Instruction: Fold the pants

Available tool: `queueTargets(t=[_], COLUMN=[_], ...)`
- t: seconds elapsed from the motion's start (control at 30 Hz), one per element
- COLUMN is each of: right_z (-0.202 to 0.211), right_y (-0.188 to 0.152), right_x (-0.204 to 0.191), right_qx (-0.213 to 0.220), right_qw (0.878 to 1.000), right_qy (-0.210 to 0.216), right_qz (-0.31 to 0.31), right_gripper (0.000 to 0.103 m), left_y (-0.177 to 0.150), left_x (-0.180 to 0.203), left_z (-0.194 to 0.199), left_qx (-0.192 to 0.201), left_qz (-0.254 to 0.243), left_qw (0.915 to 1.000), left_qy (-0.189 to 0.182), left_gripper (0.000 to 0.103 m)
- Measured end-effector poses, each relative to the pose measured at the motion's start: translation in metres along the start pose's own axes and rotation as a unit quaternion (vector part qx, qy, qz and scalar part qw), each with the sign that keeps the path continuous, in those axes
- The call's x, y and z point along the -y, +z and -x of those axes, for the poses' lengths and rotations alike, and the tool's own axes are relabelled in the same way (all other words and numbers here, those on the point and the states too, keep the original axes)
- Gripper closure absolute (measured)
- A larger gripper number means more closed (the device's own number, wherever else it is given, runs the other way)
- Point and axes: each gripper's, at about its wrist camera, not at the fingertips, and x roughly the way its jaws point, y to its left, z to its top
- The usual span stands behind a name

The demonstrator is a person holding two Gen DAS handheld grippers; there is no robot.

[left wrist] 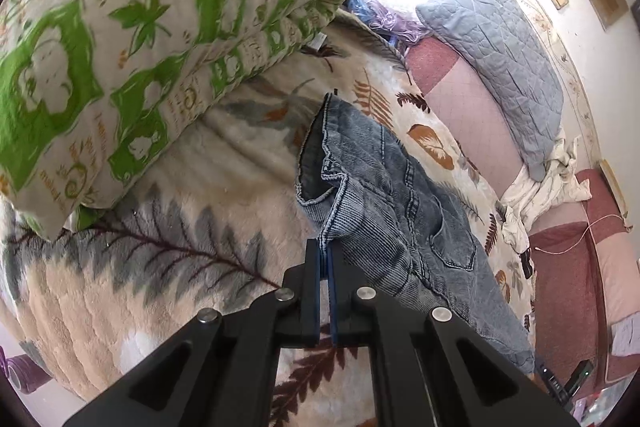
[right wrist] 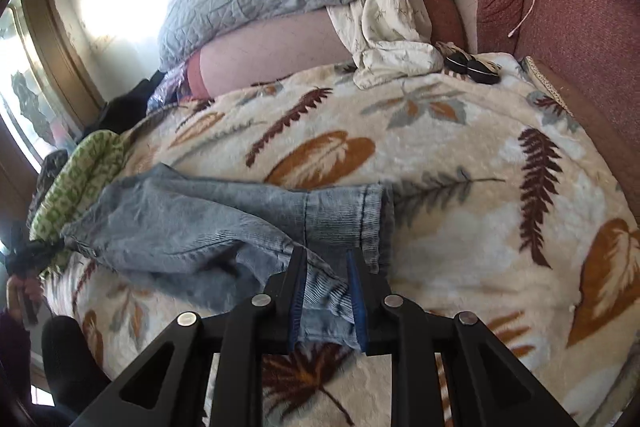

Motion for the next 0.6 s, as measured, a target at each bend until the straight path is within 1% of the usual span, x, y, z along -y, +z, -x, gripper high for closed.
queueTargets(t=[0.13, 0.23, 0.3, 0.37, 0.4, 0.47, 0.5, 0.53, 0.6], right_z=[-0.011, -0.018, -0.017, -0.01, -0.008, -0.006, -0.007, -0.009, -0.015], right_y=[-0.008, -0.012, -0.012, -0.007, -0.004, 0.004, 0.008, 0.014, 0.025], right_x=[0.009, 0.015, 0.016, 0.017, 0.017, 0.019, 0.018, 0.02, 0.018], right_qx=[-0.038, -0.061, -0.06, -0.044, -0.035, -0.018, -0.012, -0.005, 0.002], right_qw=[0.999, 0.998, 0.998, 0.999, 0.999, 0.999, 0.999, 0.998, 0.997], right_qy=[-0.015, -0.026, -0.022, -0.015, -0.009, 0.005, 0.007, 0.009, 0.016], right_qz=[-0.003, -0.006, -0.011, -0.018, -0.024, -0.042, -0.05, -0.061, -0.077], right_gripper=[0.081, 0.081, 0.081, 0.08, 0.08, 0.076, 0.07, 0.062, 0.053], left_y=[0.001, 0.001, -0.001, -0.002, -0.004, -0.006, -0.007, -0.007, -0.01], left_x=[-0.002, -0.001, 0.002, 0.007, 0.012, 0.019, 0.022, 0.024, 0.032], left_z=[-0.001, 0.003, 0.007, 0.014, 0.02, 0.032, 0.04, 0.047, 0.061], left_qx=[-0.001, 0.003, 0.005, 0.009, 0.017, 0.04, 0.049, 0.057, 0.07], left_qz=[0.005, -0.004, -0.011, -0.025, -0.038, -0.06, -0.07, -0.074, -0.083], left_qw=[1.0, 1.0, 0.9999, 0.9995, 0.9988, 0.9959, 0.9944, 0.9935, 0.9926], left_qy=[-0.001, 0.006, 0.01, 0.015, 0.025, 0.055, 0.062, 0.065, 0.054], left_gripper=[0.1, 0.1, 0.1, 0.099, 0.099, 0.099, 0.099, 0.099, 0.099])
